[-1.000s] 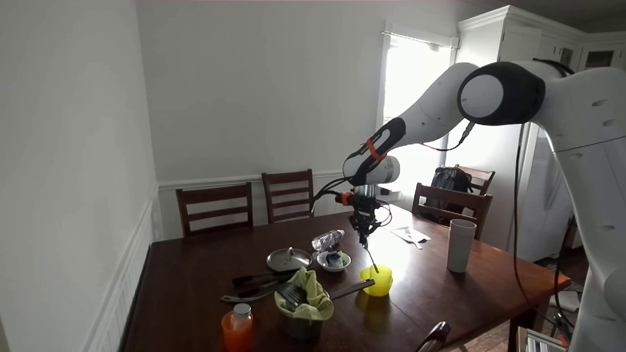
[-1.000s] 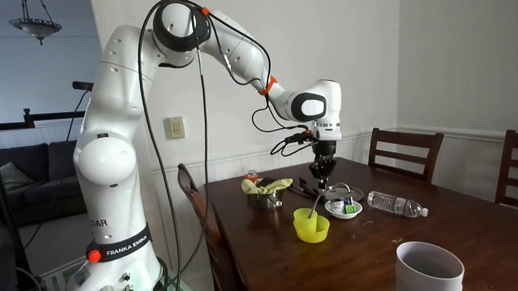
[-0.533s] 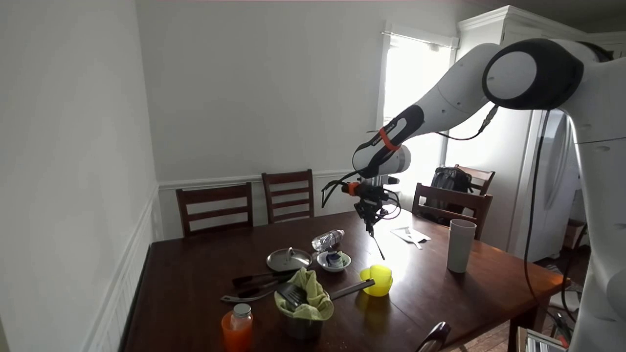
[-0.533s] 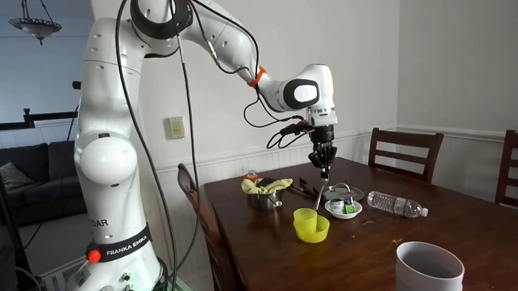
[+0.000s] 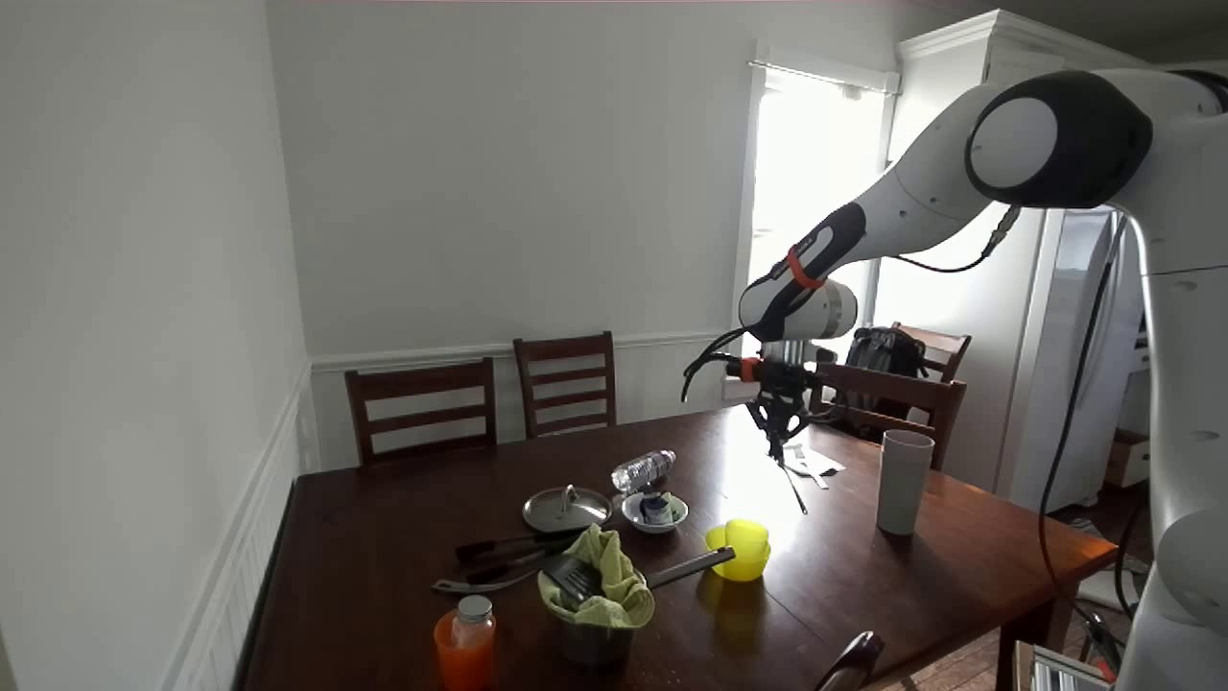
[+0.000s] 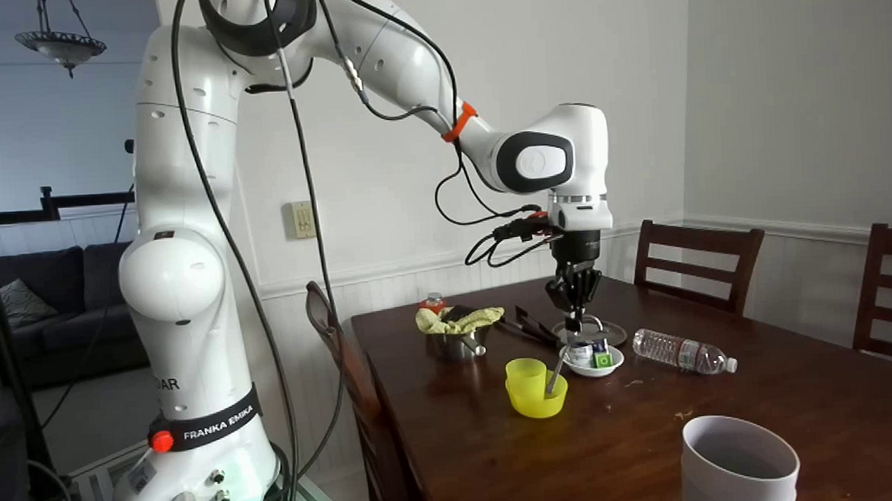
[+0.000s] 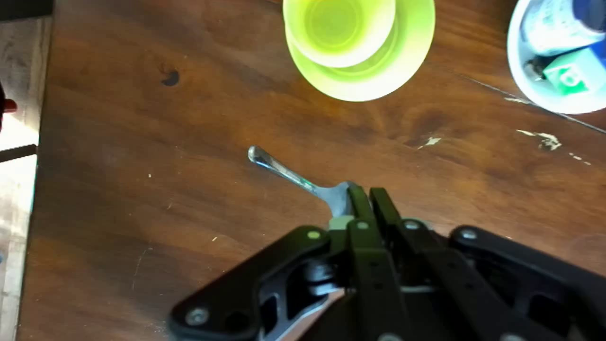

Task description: Remove the silver spoon from the yellow cup then put the cup on the table

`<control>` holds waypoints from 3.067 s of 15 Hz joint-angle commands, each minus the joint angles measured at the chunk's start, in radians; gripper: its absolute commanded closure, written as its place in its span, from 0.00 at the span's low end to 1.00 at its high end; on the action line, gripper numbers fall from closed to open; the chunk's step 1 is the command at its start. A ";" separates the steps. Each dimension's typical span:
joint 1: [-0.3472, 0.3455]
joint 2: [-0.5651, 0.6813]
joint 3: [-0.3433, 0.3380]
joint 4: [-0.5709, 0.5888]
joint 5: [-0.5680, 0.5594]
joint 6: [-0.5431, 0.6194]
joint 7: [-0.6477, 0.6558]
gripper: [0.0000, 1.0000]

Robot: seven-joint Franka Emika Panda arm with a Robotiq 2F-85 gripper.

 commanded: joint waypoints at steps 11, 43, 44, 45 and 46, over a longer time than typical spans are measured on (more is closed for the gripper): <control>-0.131 0.314 0.008 0.129 0.276 -0.063 -0.175 0.95; 0.117 0.181 0.007 -0.013 -0.204 -0.020 -0.415 0.00; 0.117 0.182 0.009 -0.021 -0.205 0.009 -0.433 0.00; 0.107 0.180 0.020 -0.025 -0.173 0.018 -0.460 0.00; 0.099 0.174 0.031 -0.029 -0.144 0.014 -0.488 0.00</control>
